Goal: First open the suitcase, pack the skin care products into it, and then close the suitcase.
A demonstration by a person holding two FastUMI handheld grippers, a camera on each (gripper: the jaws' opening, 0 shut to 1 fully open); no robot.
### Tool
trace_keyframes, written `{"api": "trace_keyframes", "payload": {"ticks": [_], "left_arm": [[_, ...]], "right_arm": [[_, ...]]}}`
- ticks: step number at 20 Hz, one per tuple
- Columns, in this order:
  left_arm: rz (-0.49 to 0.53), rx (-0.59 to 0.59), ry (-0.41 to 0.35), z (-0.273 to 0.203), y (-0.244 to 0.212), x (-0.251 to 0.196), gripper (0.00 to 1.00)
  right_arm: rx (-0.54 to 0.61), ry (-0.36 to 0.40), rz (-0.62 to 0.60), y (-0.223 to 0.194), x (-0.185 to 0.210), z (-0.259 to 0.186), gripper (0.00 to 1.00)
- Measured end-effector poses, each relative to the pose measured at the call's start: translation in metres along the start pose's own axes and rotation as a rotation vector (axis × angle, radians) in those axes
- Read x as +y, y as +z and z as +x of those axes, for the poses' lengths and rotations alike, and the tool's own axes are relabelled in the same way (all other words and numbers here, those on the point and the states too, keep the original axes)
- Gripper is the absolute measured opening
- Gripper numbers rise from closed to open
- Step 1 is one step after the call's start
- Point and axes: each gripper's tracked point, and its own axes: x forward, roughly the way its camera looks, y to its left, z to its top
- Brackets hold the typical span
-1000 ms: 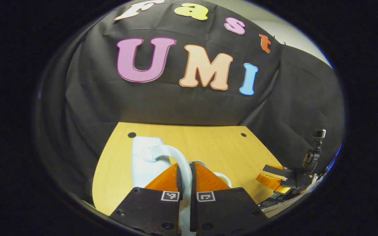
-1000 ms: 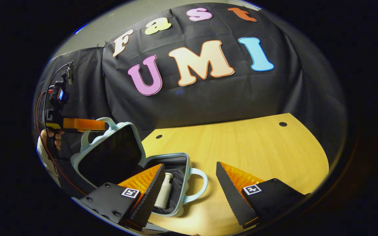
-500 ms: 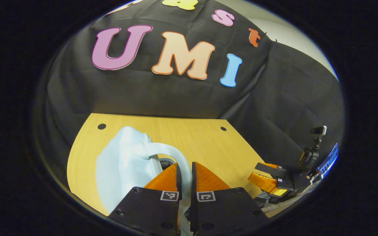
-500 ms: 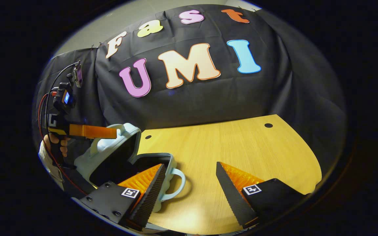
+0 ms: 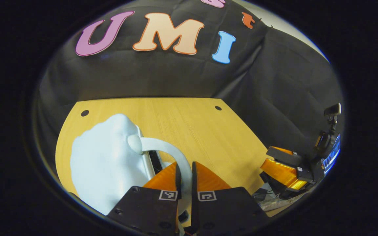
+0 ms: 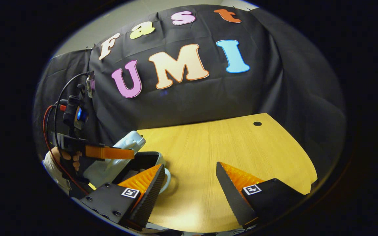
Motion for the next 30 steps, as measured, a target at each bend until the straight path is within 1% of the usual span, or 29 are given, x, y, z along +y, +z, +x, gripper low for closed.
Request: {"api": "trace_keyframes", "payload": {"ticks": [1,2,5,6,7,8,9,11,12,13,14,16,18,20,21,22,23,24,25,27,28,29,30], "left_arm": [[0.003,0.008,0.006,0.004,-0.005,-0.002,0.12],[0.01,0.02,0.013,0.009,-0.009,-0.004,0.1],[0.03,0.058,0.031,0.026,-0.024,-0.011,0.1],[0.039,0.071,0.037,0.03,-0.03,-0.012,0.1],[0.046,0.077,0.048,0.033,-0.032,-0.009,0.13],[0.053,0.051,0.053,0.033,-0.029,-0.012,0.12],[0.065,0.03,0.053,0.034,-0.025,-0.017,0.33],[0.094,-0.029,0.071,0.031,-0.011,-0.026,0.75],[0.107,-0.065,0.084,0.028,-0.002,-0.03,0.72],[0.114,-0.115,0.103,0.024,0.007,-0.034,0.83],[0.117,-0.179,0.133,0.017,0.02,-0.036,0.8],[0.125,-0.31,0.2,0.0,0.048,-0.038,0.83],[0.156,-0.434,0.245,-0.018,0.074,-0.045,0.87],[0.197,-0.504,0.275,-0.032,0.094,-0.052,0.89],[0.209,-0.529,0.279,-0.037,0.1,-0.057,0.92],[0.209,-0.535,0.27,-0.039,0.105,-0.065,0.92],[0.204,-0.545,0.258,-0.041,0.109,-0.071,0.92],[0.194,-0.552,0.251,-0.043,0.114,-0.076,0.92],[0.189,-0.565,0.244,-0.043,0.121,-0.078,0.92],[0.188,-0.572,0.241,-0.044,0.128,-0.08,0.92],[0.188,-0.573,0.238,-0.044,0.13,-0.081,0.92],[0.185,-0.576,0.231,-0.044,0.133,-0.083,0.92],[0.187,-0.561,0.229,-0.043,0.133,-0.083,0.92]], "right_arm": [[-0.002,-0.006,0.001,0.0,-0.004,-0.002,0.98],[-0.003,-0.012,0.003,0.001,-0.009,-0.003,0.98],[-0.005,-0.026,0.011,0.002,-0.02,-0.007,0.98],[-0.006,-0.028,0.01,0.001,-0.023,-0.008,0.98],[-0.006,-0.03,0.008,0.002,-0.027,-0.01,0.98],[-0.007,-0.031,0.006,0.002,-0.03,-0.011,0.94],[-0.011,-0.034,0.004,0.004,-0.034,-0.012,0.98],[-0.025,-0.035,0.002,0.01,-0.038,-0.014,0.98],[-0.038,-0.033,0.001,0.016,-0.039,-0.015,0.98],[-0.061,-0.033,-0.001,0.026,-0.041,-0.015,0.98],[-0.091,-0.035,-0.006,0.037,-0.042,-0.015,0.98],[-0.173,-0.049,-0.033,0.069,-0.046,-0.017,0.98],[-0.268,-0.064,-0.07,0.104,-0.047,-0.021,0.98],[-0.363,-0.07,-0.102,0.137,-0.042,-0.028,0.98],[-0.401,-0.068,-0.117,0.152,-0.039,-0.031,0.93],[-0.438,-0.067,-0.131,0.163,-0.035,-0.035,0.98],[-0.481,-0.07,-0.146,0.176,-0.032,-0.041,0.98],[-0.519,-0.073,-0.157,0.188,-0.031,-0.044,0.94],[-0.546,-0.071,-0.16,0.196,-0.029,-0.049,0.98],[-0.559,-0.058,-0.165,0.201,-0.023,-0.053,0.98],[-0.559,-0.056,-0.164,0.2,-0.023,-0.054,0.94],[-0.565,-0.058,-0.158,0.203,-0.024,-0.056,0.98],[-0.56,-0.06,-0.149,0.203,-0.023,-0.055,0.98]]}}
